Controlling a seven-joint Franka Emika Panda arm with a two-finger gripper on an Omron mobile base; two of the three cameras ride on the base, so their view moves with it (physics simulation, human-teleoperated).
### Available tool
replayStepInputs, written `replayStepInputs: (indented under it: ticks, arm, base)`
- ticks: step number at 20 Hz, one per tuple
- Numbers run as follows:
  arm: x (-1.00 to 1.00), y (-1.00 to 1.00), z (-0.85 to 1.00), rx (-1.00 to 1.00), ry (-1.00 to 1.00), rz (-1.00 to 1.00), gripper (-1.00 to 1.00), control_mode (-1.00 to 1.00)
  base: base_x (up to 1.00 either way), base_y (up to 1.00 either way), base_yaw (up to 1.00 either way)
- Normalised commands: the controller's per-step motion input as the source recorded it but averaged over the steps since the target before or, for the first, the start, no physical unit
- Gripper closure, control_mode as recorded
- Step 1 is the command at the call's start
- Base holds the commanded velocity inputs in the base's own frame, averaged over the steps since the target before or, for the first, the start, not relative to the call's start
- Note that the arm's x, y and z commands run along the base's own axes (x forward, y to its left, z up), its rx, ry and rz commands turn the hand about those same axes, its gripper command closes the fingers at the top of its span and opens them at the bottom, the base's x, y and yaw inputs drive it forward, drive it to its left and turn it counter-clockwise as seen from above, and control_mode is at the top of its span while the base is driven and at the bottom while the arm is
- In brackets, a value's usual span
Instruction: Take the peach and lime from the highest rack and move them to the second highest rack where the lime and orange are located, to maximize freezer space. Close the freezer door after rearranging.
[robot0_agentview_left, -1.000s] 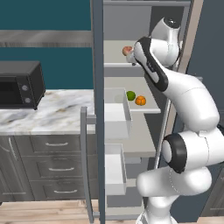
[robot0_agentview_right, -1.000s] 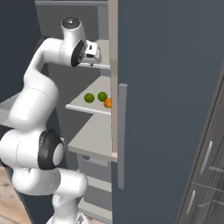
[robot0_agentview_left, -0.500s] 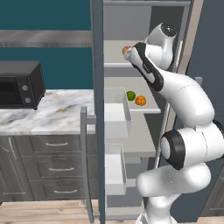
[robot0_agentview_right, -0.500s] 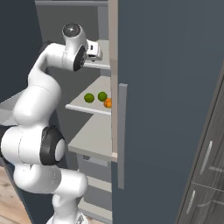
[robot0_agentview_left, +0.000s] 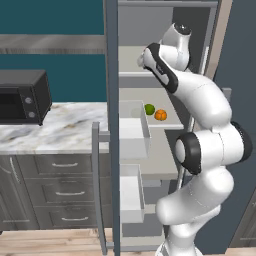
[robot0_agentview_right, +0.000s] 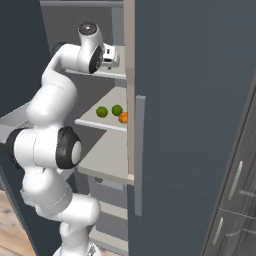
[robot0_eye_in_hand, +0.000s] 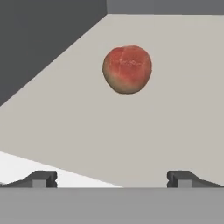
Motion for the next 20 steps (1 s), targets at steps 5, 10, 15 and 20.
replayStepInputs:
  ticks: [5, 10, 15, 20]
  arm:
    - [0.36, 0.0, 0.01, 0.0, 0.01, 0.0, -1.0, -1.0]
    - [0.36, 0.0, 0.0, 0.0, 0.0, 0.0, -1.0, -1.0]
    - [0.37, 0.0, 0.0, 0.0, 0.0, 0.0, -1.0, -1.0]
    - [0.36, 0.0, 0.0, 0.0, 0.0, 0.0, -1.0, -1.0]
  base:
    - [0.0, 0.0, 0.0]
    - [0.0, 0.0, 0.0]
    - [0.0, 0.0, 0.0]
    - [0.0, 0.0, 0.0]
